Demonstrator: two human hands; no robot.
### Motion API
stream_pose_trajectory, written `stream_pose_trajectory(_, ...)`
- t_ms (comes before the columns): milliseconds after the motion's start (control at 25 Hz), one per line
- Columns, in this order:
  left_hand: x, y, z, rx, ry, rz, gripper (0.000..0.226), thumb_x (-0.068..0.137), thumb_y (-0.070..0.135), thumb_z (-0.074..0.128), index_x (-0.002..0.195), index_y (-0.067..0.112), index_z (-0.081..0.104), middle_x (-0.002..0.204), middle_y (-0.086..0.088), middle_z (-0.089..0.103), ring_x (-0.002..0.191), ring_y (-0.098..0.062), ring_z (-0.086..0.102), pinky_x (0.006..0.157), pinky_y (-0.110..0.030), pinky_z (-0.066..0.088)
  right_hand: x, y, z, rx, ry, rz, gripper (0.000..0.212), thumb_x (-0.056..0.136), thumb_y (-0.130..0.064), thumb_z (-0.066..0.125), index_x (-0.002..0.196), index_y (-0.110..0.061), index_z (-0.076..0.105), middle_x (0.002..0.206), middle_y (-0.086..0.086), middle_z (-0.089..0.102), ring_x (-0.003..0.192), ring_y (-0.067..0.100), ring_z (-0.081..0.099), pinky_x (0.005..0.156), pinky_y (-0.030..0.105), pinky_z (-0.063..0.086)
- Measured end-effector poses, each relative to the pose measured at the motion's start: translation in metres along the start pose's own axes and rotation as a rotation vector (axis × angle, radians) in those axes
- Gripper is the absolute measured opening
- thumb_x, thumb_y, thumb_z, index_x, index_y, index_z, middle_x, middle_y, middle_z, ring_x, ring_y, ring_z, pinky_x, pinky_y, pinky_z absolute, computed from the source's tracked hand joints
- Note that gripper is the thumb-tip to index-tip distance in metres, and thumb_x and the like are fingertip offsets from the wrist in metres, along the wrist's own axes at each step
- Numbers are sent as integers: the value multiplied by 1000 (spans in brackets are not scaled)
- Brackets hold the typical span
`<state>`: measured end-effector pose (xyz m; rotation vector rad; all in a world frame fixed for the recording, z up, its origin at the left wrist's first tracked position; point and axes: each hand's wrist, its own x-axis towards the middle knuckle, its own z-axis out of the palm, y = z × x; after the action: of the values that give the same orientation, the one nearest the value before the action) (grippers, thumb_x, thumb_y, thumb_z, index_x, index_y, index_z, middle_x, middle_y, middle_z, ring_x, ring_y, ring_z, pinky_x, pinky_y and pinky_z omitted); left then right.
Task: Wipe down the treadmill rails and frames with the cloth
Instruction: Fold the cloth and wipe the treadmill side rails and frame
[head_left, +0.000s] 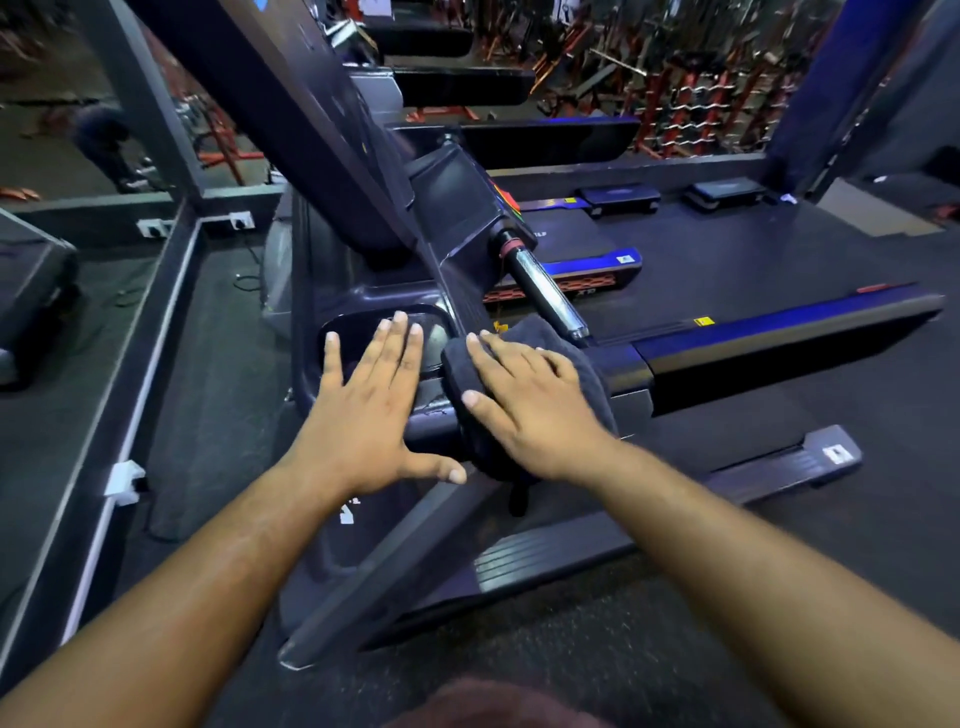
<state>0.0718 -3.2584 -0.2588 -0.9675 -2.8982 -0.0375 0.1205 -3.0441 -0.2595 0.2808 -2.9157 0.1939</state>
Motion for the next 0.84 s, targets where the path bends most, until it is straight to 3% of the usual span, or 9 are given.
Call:
stream_pose_trajectory(120, -17, -16, 1, 7, 9, -4, 151, 47, 109, 17, 152, 10, -25, 161, -7, -29, 151, -19, -23, 118, -63, -12, -1, 63, -24, -235, -90, -309, 73, 95, -72, 26, 156, -33, 25, 160, -5, 34, 142, 15, 39, 104, 43, 33)
stream_pose_trajectory(200, -26, -28, 2, -22, 12, -30, 150, 47, 109, 21, 150, 12, -30, 160, -6, -33, 149, -18, -27, 118, -61, -13, 8, 62, -18, -317, -88, -275, 78, 92, -77, 23, 157, -35, 21, 160, -1, 35, 142, 19, 39, 112, 50, 29)
stream_pose_trajectory(400, -33, -49, 4, -211, 35, -25, 150, 43, 108, 30, 144, 20, -39, 156, 2, -40, 148, -12, -30, 121, -54, -13, 28, -40, 23, -195, 93, -124, 76, 92, -72, 25, 154, -29, 31, 160, 4, 35, 148, 26, 31, 117, 54, 25)
stream_pose_trajectory(560, -29, -53, 4, -317, 64, -22, 144, 45, 107, 29, 146, 25, -35, 158, 5, -35, 149, -10, -26, 123, -54, -8, 43, -83, 30, -183, 73, -208, 80, 89, -71, 26, 151, -22, 38, 154, 6, 44, 144, 28, 36, 117, 57, 23)
stream_pose_trajectory(720, -23, -37, 1, -252, 95, 47, 131, 55, 105, 20, 147, 28, -34, 159, 6, -33, 150, -13, -24, 122, -58, -8, 21, -39, 29, -252, 129, -385, 75, 91, -70, 37, 154, -30, 32, 160, 6, 35, 145, 28, 36, 116, 51, 27)
stream_pose_trajectory(840, -11, -14, 0, -157, 115, 81, 131, 58, 104, 13, 151, 23, -26, 162, 0, -27, 152, -17, -19, 120, -60, -10, -3, 13, 29, -261, 240, -323, 72, 90, -69, 46, 151, -33, 38, 157, 4, 41, 142, 26, 42, 115, 48, 31)
